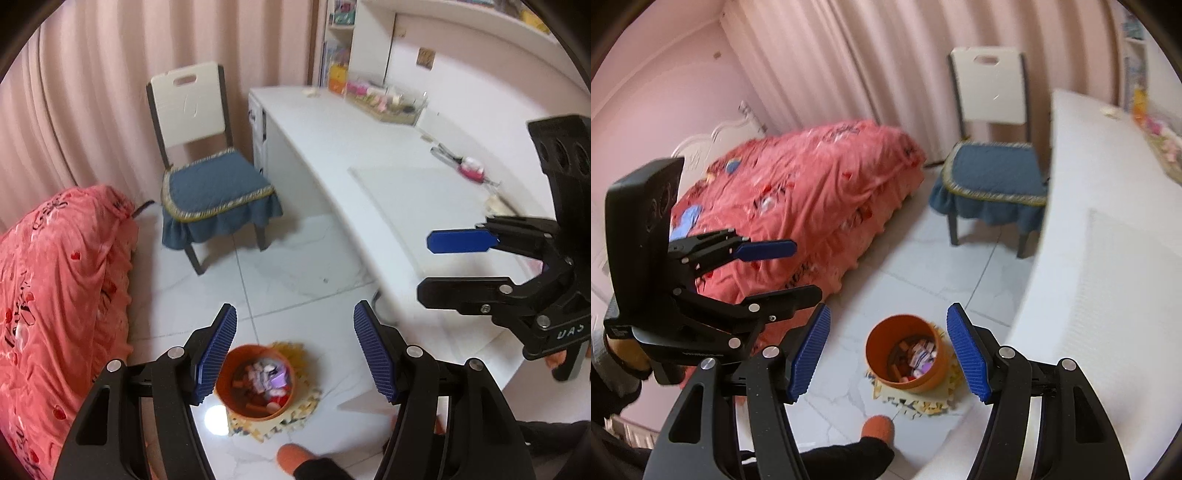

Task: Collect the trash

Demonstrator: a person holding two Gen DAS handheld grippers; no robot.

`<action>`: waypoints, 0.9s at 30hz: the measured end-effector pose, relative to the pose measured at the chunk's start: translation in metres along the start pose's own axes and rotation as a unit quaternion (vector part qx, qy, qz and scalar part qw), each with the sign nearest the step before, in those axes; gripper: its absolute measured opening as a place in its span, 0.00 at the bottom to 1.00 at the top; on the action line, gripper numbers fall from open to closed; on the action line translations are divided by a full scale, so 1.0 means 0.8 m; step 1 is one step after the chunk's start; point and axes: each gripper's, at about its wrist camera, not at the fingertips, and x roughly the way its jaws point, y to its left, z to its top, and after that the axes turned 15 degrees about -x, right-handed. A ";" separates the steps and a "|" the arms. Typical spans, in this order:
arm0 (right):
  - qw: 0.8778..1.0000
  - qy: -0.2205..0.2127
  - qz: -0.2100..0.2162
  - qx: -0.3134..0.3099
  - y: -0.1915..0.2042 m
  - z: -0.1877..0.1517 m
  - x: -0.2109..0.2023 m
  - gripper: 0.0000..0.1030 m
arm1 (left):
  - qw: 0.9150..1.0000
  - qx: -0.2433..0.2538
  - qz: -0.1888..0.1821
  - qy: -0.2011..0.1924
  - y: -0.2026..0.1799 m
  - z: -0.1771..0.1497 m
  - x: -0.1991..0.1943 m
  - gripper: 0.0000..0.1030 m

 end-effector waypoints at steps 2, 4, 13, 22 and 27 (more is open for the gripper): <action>0.999 -0.016 -0.029 0.002 -0.001 -0.006 -0.033 0.72 | 1.000 -0.011 -0.007 -0.016 -0.017 0.000 -0.014 0.65; 0.998 -0.036 -0.055 0.010 -0.003 -0.015 -0.067 0.73 | 0.999 -0.020 -0.016 -0.027 -0.031 0.000 -0.024 0.66; 0.977 -0.101 -0.173 0.072 -0.029 -0.054 -0.192 0.96 | 0.996 -0.045 -0.017 -0.073 -0.106 -0.001 -0.062 0.91; 0.961 -0.106 -0.225 0.118 -0.062 -0.087 -0.237 0.96 | 0.997 -0.028 0.037 -0.067 -0.163 -0.011 -0.057 0.94; 0.959 -0.099 -0.221 0.146 -0.074 -0.104 -0.237 0.96 | 0.996 -0.035 0.045 -0.074 -0.172 -0.015 -0.059 0.94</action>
